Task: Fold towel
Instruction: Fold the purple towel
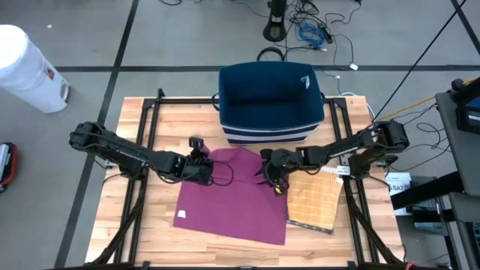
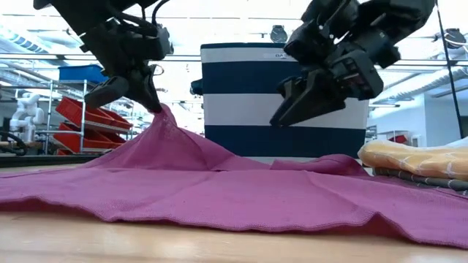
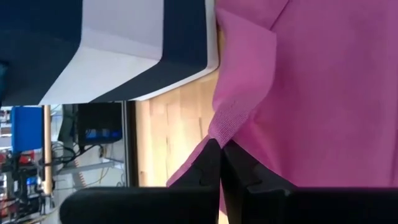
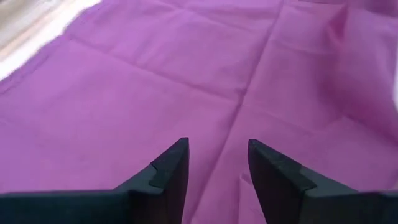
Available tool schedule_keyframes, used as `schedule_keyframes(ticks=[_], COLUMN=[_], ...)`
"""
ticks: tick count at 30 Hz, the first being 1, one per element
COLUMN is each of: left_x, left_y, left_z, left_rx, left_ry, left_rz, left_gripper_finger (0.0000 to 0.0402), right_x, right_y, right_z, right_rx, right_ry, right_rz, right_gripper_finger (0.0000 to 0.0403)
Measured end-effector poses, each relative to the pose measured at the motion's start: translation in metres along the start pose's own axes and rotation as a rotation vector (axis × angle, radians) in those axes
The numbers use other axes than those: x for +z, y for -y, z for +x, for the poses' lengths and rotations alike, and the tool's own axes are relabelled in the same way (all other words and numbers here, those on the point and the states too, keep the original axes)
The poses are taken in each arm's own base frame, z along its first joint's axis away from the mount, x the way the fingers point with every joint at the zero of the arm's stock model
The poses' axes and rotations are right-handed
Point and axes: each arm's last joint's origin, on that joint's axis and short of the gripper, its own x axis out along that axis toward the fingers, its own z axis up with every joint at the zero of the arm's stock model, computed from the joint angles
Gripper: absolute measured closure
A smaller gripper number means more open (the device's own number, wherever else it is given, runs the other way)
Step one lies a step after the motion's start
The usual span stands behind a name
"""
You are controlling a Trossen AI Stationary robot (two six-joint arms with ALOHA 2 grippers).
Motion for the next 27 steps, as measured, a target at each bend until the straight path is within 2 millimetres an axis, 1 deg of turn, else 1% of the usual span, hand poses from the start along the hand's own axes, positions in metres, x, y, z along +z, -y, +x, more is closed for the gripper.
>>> schedule_keyframes(ticks=[4,8,15,18,22,25,27], left_x=[0.001,0.001,0.0,0.001,0.001,0.001,0.001], left_y=[0.002,0.002,0.002,0.002,0.002,0.002,0.002], left_z=[-0.001,-0.001,-0.001,-0.001,-0.001,-0.001,-0.001], left_rx=[-0.018,-0.021,-0.035,-0.043,-0.043,-0.043,-0.043], left_ry=[0.01,0.008,0.01,0.011,0.012,0.012,0.012], left_rz=[-0.014,-0.024,-0.03,-0.03,-0.031,-0.03,-0.03], left_gripper_finger=[0.0401,0.0401,0.0401,0.0401,0.0401,0.0401,0.0401], right_x=[-0.008,-0.021,-0.028,-0.032,-0.041,-0.045,-0.044], right_y=[0.01,0.022,0.038,0.041,0.039,0.038,0.038], right_z=[0.011,0.019,0.018,0.018,0.021,0.022,0.022], right_rx=[0.055,0.041,0.025,0.026,0.043,0.045,0.042], right_ry=[0.004,-0.044,-0.055,-0.084,-0.145,-0.179,-0.179], right_rz=[-0.005,-0.008,0.003,0.015,0.032,0.039,0.049], right_gripper_finger=[0.0252,0.0252,0.0252,0.0253,0.0263,0.0278,0.0299])
